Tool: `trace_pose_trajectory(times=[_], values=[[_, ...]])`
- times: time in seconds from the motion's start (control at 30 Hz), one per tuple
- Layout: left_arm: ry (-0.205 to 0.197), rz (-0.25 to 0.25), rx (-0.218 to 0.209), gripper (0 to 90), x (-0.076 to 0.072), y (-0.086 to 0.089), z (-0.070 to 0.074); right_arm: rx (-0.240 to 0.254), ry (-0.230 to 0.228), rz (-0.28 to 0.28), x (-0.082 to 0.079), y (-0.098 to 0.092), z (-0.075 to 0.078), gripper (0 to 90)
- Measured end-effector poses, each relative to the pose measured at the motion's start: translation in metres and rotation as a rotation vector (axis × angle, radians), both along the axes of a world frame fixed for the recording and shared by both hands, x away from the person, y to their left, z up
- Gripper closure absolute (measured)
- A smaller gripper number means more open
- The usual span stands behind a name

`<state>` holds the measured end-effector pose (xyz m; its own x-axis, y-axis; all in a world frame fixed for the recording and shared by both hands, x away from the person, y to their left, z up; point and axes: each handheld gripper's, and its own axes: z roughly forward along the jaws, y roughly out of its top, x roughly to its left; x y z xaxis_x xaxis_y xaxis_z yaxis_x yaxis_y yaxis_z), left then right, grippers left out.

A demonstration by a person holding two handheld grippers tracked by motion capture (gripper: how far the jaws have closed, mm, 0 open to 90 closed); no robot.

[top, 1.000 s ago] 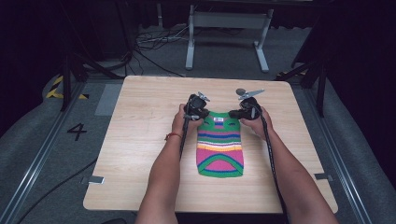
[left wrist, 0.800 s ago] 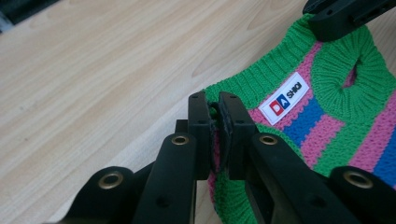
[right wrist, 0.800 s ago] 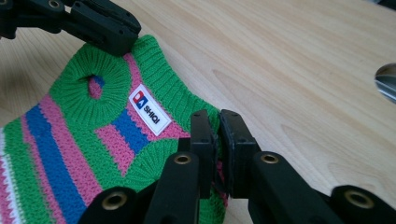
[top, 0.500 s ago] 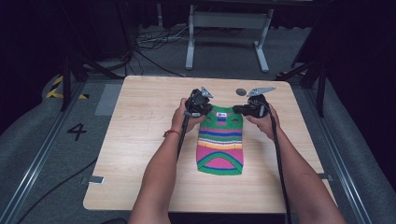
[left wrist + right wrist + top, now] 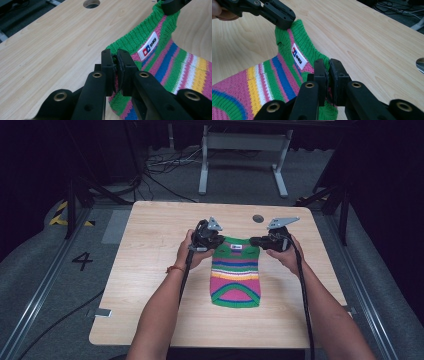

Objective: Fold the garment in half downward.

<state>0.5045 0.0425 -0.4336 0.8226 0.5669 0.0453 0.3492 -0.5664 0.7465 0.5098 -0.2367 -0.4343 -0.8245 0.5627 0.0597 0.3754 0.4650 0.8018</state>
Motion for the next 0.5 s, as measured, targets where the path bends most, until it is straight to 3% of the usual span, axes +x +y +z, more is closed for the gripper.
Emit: trace_pose_trajectory(times=[0.2,0.5], values=[[-0.009,-0.014,-0.008,84.4,-0.011,0.003,0.002,0.003,-0.011,0.036,-0.011,0.0,0.003,84.6],[-0.031,-0.069,0.014,84.3,-0.028,0.002,0.005,-0.002,-0.014,0.065,-0.023,-0.003,0.002,84.4]])
